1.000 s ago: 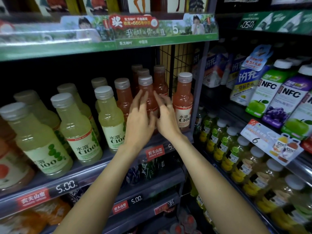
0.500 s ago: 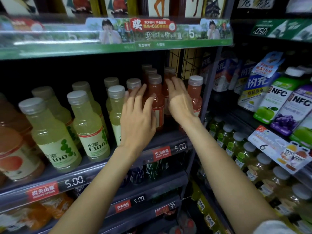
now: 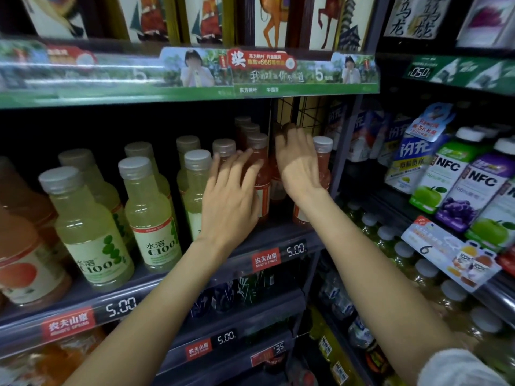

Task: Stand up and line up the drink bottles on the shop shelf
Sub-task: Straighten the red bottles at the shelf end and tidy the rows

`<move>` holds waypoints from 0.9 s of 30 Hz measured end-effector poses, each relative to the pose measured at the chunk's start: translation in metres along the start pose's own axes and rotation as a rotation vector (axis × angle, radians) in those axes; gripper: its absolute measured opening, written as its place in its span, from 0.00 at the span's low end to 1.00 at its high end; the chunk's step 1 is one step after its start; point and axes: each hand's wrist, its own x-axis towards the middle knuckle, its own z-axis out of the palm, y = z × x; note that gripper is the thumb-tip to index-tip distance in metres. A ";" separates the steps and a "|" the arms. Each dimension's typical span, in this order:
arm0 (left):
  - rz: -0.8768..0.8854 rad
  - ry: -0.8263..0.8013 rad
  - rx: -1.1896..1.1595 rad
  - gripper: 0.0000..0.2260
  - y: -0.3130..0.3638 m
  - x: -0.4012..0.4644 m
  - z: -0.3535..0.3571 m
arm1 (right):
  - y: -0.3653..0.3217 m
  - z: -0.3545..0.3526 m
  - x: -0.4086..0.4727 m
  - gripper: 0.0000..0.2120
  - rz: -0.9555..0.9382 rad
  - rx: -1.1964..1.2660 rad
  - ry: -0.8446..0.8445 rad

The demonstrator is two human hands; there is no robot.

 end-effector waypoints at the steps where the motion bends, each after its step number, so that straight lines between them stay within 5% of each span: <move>1: -0.006 0.013 -0.085 0.22 0.004 0.000 0.002 | 0.004 -0.003 -0.003 0.09 -0.010 -0.002 0.007; 7: -0.200 -0.086 -0.524 0.24 0.024 0.009 0.030 | 0.033 -0.020 -0.004 0.08 0.040 -0.143 -0.152; 14: -0.307 -0.178 -0.599 0.29 0.042 0.036 0.056 | 0.044 -0.015 -0.003 0.10 0.027 0.095 -0.088; 20: -0.343 -0.300 -0.608 0.23 0.039 0.071 0.069 | 0.049 -0.015 0.006 0.12 -0.003 0.216 -0.285; 27: -0.384 -0.268 -0.555 0.17 0.043 0.077 0.079 | 0.048 -0.015 -0.024 0.14 0.107 0.325 0.043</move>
